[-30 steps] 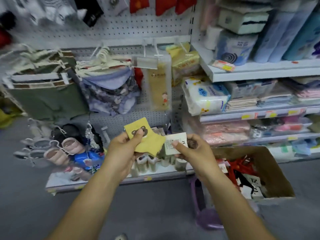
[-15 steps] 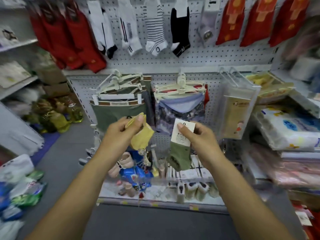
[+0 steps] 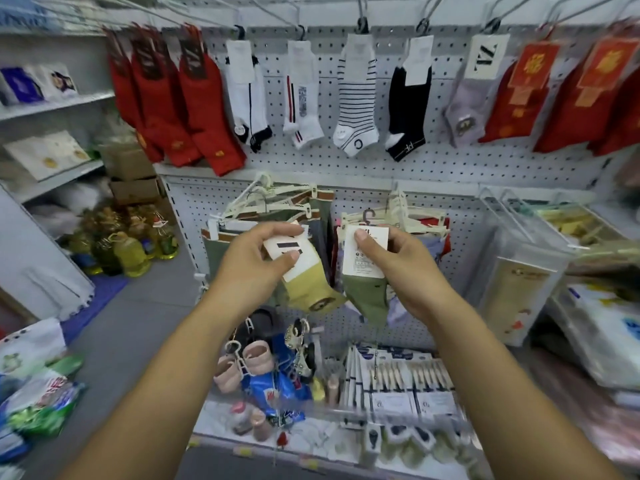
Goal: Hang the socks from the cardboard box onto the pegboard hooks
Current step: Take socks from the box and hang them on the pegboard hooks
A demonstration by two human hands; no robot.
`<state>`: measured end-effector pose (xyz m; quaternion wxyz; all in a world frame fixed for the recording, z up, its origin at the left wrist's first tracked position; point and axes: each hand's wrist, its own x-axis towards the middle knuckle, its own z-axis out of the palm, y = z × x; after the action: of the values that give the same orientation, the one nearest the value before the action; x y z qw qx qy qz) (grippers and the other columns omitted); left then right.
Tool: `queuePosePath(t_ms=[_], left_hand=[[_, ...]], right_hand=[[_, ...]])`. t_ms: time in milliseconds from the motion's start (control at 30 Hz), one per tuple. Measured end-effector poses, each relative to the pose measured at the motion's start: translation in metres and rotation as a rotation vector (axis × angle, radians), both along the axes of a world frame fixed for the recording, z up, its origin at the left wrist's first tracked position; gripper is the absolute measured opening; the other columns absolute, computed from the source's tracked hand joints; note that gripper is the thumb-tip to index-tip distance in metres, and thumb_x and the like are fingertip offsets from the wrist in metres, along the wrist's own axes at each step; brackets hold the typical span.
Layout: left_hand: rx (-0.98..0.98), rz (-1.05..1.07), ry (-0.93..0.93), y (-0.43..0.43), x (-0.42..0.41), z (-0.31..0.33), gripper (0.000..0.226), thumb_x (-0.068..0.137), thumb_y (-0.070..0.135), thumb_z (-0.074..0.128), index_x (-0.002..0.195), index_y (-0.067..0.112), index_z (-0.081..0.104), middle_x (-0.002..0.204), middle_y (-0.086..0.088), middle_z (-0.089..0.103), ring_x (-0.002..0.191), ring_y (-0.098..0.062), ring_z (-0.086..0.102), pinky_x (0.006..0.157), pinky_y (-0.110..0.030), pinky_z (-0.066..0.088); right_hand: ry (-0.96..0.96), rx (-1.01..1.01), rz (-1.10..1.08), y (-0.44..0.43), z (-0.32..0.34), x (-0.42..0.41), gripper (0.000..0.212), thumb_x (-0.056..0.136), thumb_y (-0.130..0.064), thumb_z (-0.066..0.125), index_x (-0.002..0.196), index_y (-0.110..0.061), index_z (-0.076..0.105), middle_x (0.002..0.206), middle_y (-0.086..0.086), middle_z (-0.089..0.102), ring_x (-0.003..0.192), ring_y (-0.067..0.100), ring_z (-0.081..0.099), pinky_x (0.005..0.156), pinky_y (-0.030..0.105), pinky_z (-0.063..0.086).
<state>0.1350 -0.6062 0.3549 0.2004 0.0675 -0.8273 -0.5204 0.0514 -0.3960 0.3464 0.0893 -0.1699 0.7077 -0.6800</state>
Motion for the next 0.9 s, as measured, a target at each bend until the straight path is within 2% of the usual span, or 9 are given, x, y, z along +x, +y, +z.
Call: queuePosePath(t_ms=[100,233,333,467,600,667,733,833,900], left_hand=[[0.050,-0.042,0.078,0.001,-0.013,0.013,0.045,0.091,0.005,0.073,0.117,0.041,0.067,0.120,0.015,0.070,0.075,-0.015,0.071,0.068,-0.028,0.060],[0.352,-0.081,0.129,0.010,-0.021,0.027,0.068,0.085,-0.004,0.076,0.140,0.025,0.048,0.118,0.002,0.073,0.099,-0.012,0.075,0.074,-0.024,0.060],[0.400,-0.022,0.119,0.023,-0.020,0.029,0.040,0.087,0.005,0.077,0.122,0.017,0.061,0.102,0.001,0.079,0.092,-0.014,0.077,0.077,-0.033,0.063],[0.392,-0.120,0.098,0.055,-0.018,0.022,0.013,0.092,0.018,0.073,0.096,0.030,0.070,0.093,0.009,0.080,0.089,-0.007,0.076,0.082,-0.033,0.055],[0.486,-0.182,0.081,0.076,-0.024,0.022,0.035,0.086,0.039,0.078,0.117,0.026,0.070,0.106,0.002,0.079,0.107,-0.014,0.072,0.101,-0.042,0.051],[0.552,-0.224,0.081,0.081,-0.030,0.028,0.034,0.089,0.036,0.076,0.118,0.019,0.072,0.106,-0.005,0.079,0.105,-0.025,0.074,0.102,-0.053,0.053],[0.593,-0.275,0.077,0.086,-0.039,0.035,0.023,0.096,0.026,0.069,0.116,0.015,0.072,0.104,-0.007,0.079,0.101,-0.028,0.075,0.099,-0.055,0.055],[0.614,-0.330,0.081,0.096,-0.056,0.048,0.025,0.097,0.022,0.065,0.118,0.010,0.072,0.105,-0.008,0.079,0.101,-0.026,0.075,0.096,-0.050,0.058],[0.628,-0.337,0.080,0.103,-0.070,0.059,0.027,0.097,0.023,0.066,0.119,0.010,0.072,0.106,-0.008,0.079,0.103,-0.023,0.075,0.095,-0.047,0.057]], right_hand=[[0.016,-0.025,-0.021,0.001,0.014,-0.007,0.020,0.094,-0.034,0.067,0.104,-0.018,0.072,0.098,0.003,0.077,0.092,0.022,0.074,0.081,0.039,0.060],[0.081,-0.009,-0.109,0.005,0.024,-0.004,0.022,0.092,-0.038,0.070,0.103,-0.019,0.073,0.098,0.006,0.076,0.096,0.029,0.072,0.086,0.049,0.058],[0.087,-0.094,-0.247,0.005,0.026,0.005,0.023,0.095,-0.039,0.067,0.098,-0.017,0.073,0.094,0.008,0.077,0.090,0.028,0.073,0.084,0.051,0.058],[0.125,-0.134,-0.339,-0.006,0.026,0.024,0.058,0.091,-0.060,0.055,0.097,-0.002,0.061,0.104,0.035,0.062,0.099,0.053,0.060,0.085,0.071,0.049],[0.020,-0.235,-0.212,-0.002,0.031,0.032,0.029,0.103,-0.046,0.047,0.107,-0.029,0.070,0.117,0.006,0.074,0.115,0.024,0.067,0.107,0.051,0.047],[-0.022,-0.269,-0.159,0.010,0.034,0.026,0.037,0.102,-0.048,0.047,0.127,-0.028,0.065,0.125,0.003,0.071,0.121,0.022,0.064,0.110,0.049,0.044],[0.003,-0.240,-0.133,0.022,0.041,0.019,0.034,0.104,-0.043,0.047,0.128,-0.029,0.066,0.125,0.002,0.071,0.120,0.018,0.065,0.108,0.045,0.046],[0.045,-0.242,-0.138,0.038,0.059,0.008,0.033,0.101,-0.032,0.057,0.133,-0.025,0.064,0.118,-0.013,0.072,0.109,-0.004,0.066,0.091,0.018,0.053],[0.059,-0.253,-0.142,0.047,0.069,-0.003,0.042,0.095,-0.027,0.067,0.135,-0.020,0.062,0.119,-0.009,0.072,0.105,-0.001,0.069,0.083,0.014,0.054]])
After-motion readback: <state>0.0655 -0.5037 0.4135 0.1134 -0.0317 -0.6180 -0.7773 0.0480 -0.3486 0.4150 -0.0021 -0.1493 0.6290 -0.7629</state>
